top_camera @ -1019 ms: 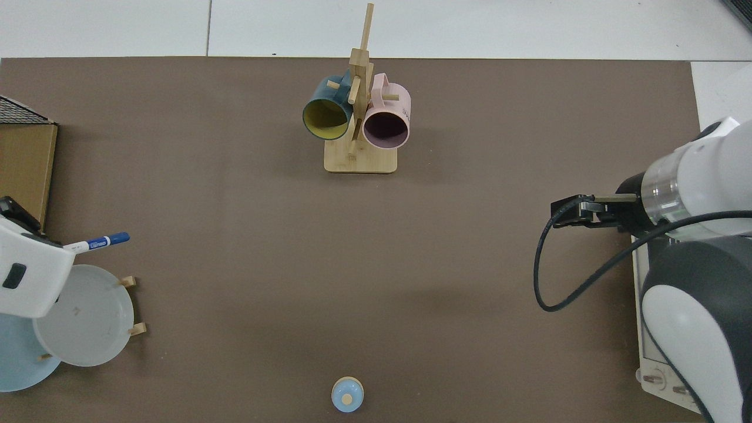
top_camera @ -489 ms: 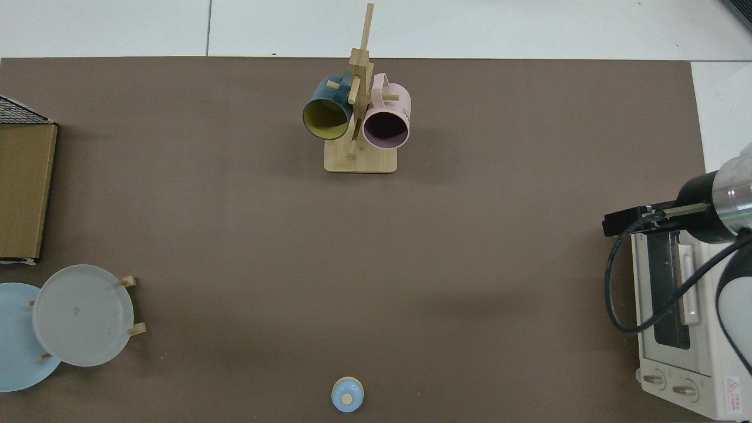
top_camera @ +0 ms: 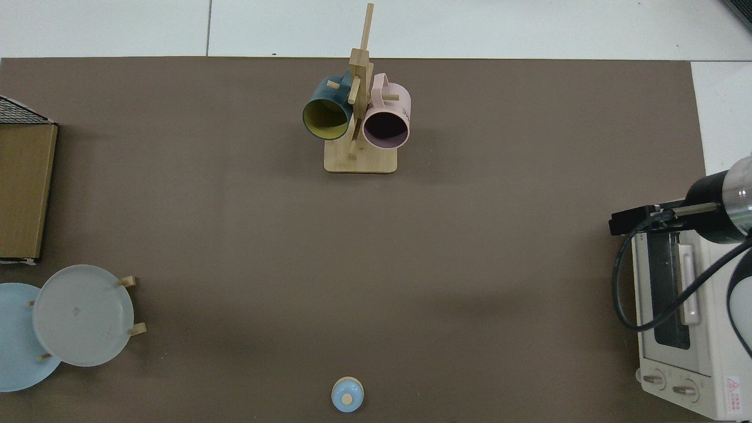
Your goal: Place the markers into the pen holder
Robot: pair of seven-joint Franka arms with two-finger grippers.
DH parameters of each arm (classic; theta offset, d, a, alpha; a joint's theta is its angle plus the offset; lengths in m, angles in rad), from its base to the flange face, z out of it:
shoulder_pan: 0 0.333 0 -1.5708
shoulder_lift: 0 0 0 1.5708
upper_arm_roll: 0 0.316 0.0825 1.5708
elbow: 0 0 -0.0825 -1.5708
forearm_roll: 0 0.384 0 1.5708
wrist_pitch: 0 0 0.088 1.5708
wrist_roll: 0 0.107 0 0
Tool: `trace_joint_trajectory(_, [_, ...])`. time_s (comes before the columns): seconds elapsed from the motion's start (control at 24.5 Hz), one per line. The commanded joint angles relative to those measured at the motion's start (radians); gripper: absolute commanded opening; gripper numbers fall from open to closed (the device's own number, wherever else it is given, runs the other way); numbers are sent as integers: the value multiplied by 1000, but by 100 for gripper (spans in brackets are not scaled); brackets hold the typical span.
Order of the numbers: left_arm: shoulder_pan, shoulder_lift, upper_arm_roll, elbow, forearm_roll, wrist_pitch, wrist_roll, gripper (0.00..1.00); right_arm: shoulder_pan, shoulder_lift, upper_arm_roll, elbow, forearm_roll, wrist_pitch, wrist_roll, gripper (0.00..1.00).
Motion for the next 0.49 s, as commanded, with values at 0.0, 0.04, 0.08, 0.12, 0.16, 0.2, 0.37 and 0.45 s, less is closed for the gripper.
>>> trace_joint_trajectory(0.0, [10,114,21,95,34,-4,14,0,-41,-10,11,-9,0,-1,-15,100])
trace_joint_trajectory(0.04, [10,138,35,114,35,-10,16,0,-41,-10,11,-9,2,-1,-14,100])
trace_joint_trajectory(0.08, [10,151,41,123,35,-21,14,0,-41,-12,11,-9,2,-1,-14,100])
trace_joint_trajectory(0.12, [10,155,42,125,38,-24,16,0,-41,-12,12,-9,2,-1,-15,100])
trace_joint_trajectory(0.16, [10,155,42,125,44,-22,16,0,-39,-12,12,-9,3,-1,-17,100])
trace_joint_trajectory(0.2, [10,155,44,125,50,-22,16,0,-38,-12,14,-9,3,-1,-17,100])
trace_joint_trajectory(0.37, [10,162,46,129,79,-7,27,0,-33,-12,14,-9,3,-2,-17,100])
trace_joint_trajectory(0.45, [10,166,46,131,89,8,39,0,-33,-12,14,-9,3,-1,-17,100])
